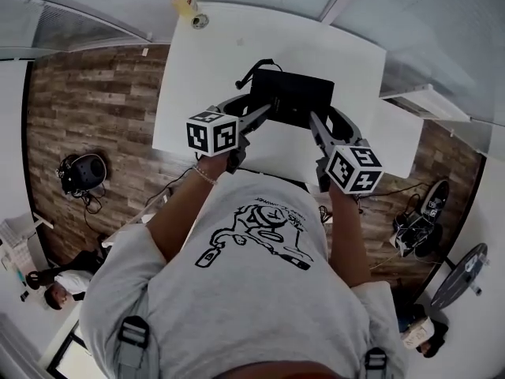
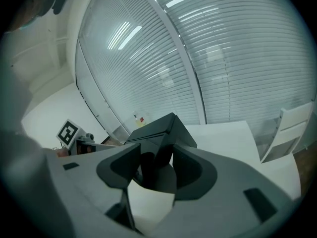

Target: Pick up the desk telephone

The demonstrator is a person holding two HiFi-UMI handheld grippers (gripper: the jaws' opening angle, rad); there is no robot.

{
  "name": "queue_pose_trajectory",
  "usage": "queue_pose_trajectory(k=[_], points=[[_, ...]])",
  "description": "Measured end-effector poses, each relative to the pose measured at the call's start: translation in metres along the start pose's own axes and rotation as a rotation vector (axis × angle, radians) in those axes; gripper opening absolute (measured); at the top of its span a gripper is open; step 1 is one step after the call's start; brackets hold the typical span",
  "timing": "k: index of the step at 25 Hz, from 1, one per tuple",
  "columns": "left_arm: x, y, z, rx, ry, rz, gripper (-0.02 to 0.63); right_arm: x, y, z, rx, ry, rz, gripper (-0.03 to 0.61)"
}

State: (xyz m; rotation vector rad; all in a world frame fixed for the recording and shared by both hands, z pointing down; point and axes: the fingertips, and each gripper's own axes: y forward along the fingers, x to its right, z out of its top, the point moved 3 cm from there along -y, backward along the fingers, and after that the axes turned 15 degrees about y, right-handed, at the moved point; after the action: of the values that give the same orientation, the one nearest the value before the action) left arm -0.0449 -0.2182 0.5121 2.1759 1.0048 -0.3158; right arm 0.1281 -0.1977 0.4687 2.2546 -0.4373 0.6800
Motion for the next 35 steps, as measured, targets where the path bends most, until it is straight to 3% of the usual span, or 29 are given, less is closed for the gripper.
queue_pose_trajectory(k=[14,35], points=[[0.034,-0.039,0.052,0.046,0.08,0.016,0.255,-0.038,-0.038,0.037,0.05,-0.035,0.049,0.192],[0.032,-0.04,0.049,0.04,0.079,0.011,0.255,-0.043,-0.039,0.037,0.053,-0.05,0.053,0.19]])
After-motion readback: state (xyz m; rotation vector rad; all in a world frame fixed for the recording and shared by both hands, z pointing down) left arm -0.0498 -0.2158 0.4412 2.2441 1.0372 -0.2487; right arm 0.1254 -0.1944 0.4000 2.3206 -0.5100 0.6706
